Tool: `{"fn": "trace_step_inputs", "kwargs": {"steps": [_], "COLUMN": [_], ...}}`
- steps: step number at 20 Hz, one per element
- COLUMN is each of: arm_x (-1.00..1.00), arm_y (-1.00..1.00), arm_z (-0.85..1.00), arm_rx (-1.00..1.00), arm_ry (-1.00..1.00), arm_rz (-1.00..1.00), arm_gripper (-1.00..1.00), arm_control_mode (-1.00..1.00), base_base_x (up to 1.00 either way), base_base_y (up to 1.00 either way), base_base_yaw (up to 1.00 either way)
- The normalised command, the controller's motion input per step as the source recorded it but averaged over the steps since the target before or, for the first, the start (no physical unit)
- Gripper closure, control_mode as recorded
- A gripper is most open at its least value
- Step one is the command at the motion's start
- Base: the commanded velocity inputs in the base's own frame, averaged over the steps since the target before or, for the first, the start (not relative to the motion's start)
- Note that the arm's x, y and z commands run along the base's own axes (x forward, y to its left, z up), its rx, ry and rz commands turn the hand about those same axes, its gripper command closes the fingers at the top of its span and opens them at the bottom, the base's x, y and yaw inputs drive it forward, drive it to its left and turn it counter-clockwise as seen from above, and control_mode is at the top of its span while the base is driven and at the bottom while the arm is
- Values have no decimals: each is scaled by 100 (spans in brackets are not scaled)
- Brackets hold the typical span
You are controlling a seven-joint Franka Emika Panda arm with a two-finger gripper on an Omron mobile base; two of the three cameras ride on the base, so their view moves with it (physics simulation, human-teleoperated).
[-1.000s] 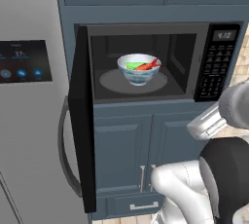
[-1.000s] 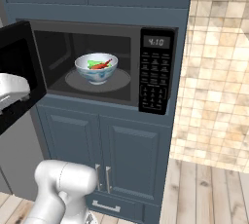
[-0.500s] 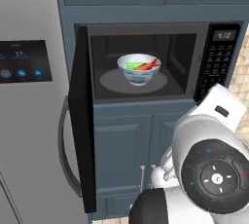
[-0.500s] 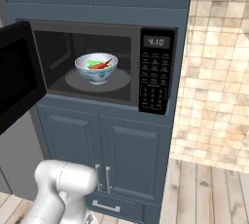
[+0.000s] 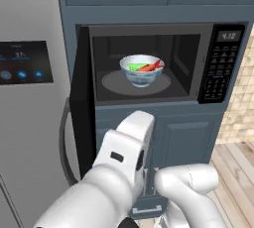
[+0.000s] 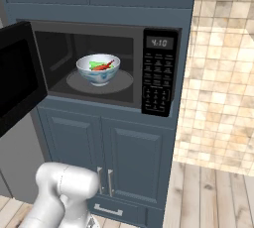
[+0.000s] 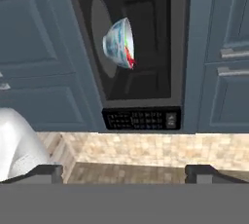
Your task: Place the bowl containing the corn and fish in the microwave. Close the microwave door and press the start button to microwave the meal.
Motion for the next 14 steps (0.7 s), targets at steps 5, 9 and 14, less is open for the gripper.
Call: {"fn": "trace_step_inputs", "kwargs": {"steps": [5,9,14], "arm_x": [0,0,0], "arm_y": [77,88,97], "arm_z": [-64,-1,0], "arm_rx": [-43,-33,-22], "arm_ry": [-11,-12,-4], "arm_rz": [-7,-8,-7], "arm_gripper": [-100,-100,-100], "arm_control_mode": [-100,-100,-100], "base_base_x": [0,0,0], "base_base_y": [0,0,0], "base_base_yaw": [0,0,0]}}
